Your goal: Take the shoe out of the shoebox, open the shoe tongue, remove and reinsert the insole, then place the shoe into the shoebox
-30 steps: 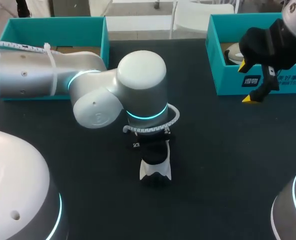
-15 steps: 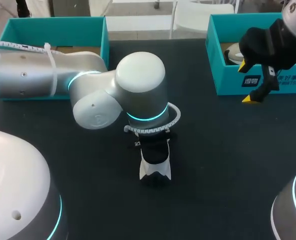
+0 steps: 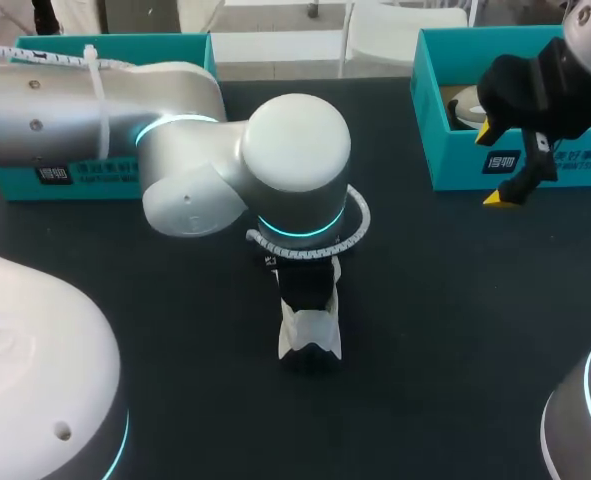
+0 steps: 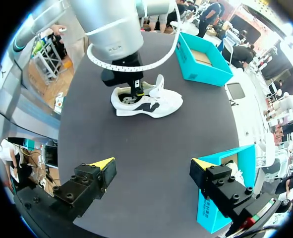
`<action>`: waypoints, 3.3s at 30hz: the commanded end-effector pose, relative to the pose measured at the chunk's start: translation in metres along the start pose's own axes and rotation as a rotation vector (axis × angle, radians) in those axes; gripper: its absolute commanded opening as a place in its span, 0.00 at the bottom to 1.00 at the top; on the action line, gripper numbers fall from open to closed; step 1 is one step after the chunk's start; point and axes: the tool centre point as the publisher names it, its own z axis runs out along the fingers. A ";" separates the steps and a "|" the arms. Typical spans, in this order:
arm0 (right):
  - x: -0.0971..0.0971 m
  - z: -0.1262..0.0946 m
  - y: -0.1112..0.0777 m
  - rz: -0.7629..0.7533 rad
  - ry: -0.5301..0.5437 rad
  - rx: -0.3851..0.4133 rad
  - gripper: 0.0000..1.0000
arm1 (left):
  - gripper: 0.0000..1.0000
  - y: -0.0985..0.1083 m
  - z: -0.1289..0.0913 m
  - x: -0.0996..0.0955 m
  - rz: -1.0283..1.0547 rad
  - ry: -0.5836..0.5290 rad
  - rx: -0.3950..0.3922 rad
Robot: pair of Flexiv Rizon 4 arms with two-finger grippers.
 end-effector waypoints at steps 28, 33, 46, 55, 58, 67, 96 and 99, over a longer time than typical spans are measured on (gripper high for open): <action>-0.002 0.001 0.002 0.000 0.004 0.004 1.00 | 1.00 0.000 0.016 0.003 0.052 0.022 -0.029; -0.002 0.001 0.002 0.000 0.004 0.004 1.00 | 1.00 0.004 -0.002 0.003 0.057 -0.010 -0.044; -0.002 0.001 0.002 0.000 0.004 0.004 1.00 | 1.00 0.056 -0.028 -0.005 0.073 -0.019 -0.115; -0.002 0.001 0.002 0.000 0.004 0.004 1.00 | 0.40 0.083 -0.029 -0.014 0.093 -0.022 -0.111; -0.002 0.001 0.002 0.000 0.004 0.004 1.00 | 0.32 0.080 -0.029 -0.016 0.108 -0.032 -0.101; -0.002 0.001 0.002 0.000 0.004 0.004 1.00 | 0.27 0.067 -0.026 -0.012 0.135 -0.037 -0.073; -0.002 0.001 0.002 0.000 0.004 0.004 1.00 | 0.24 0.013 -0.016 0.001 0.074 -0.033 0.016; -0.002 0.001 0.002 0.000 0.004 0.004 1.00 | 0.24 0.013 -0.023 0.002 0.076 -0.036 0.006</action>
